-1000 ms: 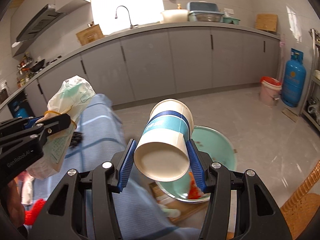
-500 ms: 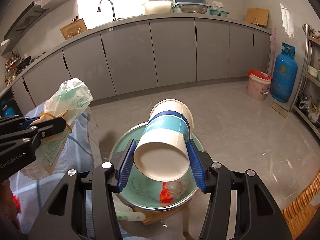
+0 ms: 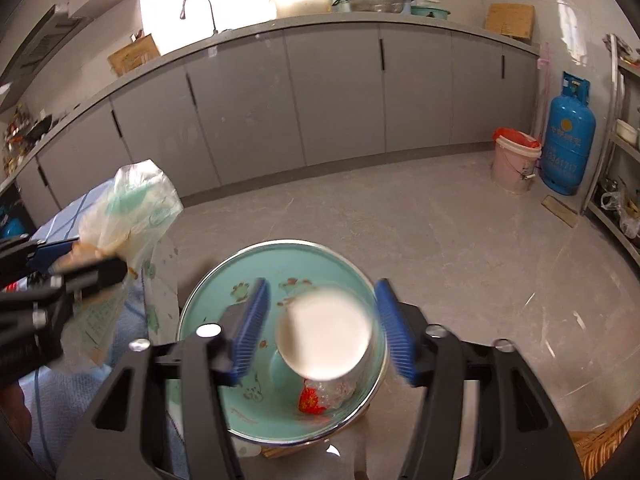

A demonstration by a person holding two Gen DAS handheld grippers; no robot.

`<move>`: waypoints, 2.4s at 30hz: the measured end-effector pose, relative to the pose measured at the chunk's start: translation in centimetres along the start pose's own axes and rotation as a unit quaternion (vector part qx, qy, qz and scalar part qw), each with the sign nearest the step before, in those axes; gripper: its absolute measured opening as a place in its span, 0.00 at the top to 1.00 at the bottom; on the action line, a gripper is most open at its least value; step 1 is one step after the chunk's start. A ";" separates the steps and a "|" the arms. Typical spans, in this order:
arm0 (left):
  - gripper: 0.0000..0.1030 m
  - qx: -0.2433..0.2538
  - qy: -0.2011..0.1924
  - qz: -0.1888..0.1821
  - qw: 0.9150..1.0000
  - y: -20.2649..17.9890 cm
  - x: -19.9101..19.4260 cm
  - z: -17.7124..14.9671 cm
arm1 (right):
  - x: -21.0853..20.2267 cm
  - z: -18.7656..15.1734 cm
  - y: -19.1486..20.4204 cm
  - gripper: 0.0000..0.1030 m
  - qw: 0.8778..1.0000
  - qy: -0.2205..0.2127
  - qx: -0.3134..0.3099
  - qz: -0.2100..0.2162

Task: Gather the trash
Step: 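Carry the bag and cup over the green bucket and release both, then move both grippers back over the table toward the snack bag and red net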

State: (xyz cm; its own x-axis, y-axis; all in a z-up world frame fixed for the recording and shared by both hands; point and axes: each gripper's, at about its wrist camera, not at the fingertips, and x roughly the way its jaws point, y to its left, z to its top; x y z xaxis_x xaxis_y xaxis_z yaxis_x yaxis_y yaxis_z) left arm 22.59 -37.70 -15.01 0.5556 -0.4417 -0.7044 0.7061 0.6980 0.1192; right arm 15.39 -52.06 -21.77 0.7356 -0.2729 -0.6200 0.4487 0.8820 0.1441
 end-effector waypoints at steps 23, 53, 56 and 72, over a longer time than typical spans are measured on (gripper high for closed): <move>0.14 -0.039 -0.019 0.052 0.998 2.9 -4.8 -0.2 | -4.7 -3.0 1.5 0.18 0.999 0.012 0.031 0.010; 0.10 -0.094 -0.054 0.173 0.979 13.3 -19.8 -10.8 | -11.1 -5.8 18.9 0.14 0.989 0.042 -0.079 0.118; 0.09 -0.105 -0.051 0.198 0.973 15.2 -21.4 -12.8 | -11.8 -6.4 20.7 0.12 0.987 0.043 -0.093 0.123; 0.09 -0.199 -0.001 0.271 0.942 23.5 -23.6 -20.5 | -14.1 -8.9 27.6 0.12 0.976 0.073 -0.142 0.148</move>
State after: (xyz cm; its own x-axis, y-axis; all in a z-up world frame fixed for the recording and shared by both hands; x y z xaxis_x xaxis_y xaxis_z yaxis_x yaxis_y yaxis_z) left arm 17.01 0.69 -9.92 0.7885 0.0389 -0.6138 0.0989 0.9770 0.1888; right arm 12.89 -20.41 -15.94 0.7218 0.0492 -0.6903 0.0539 0.9904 0.1270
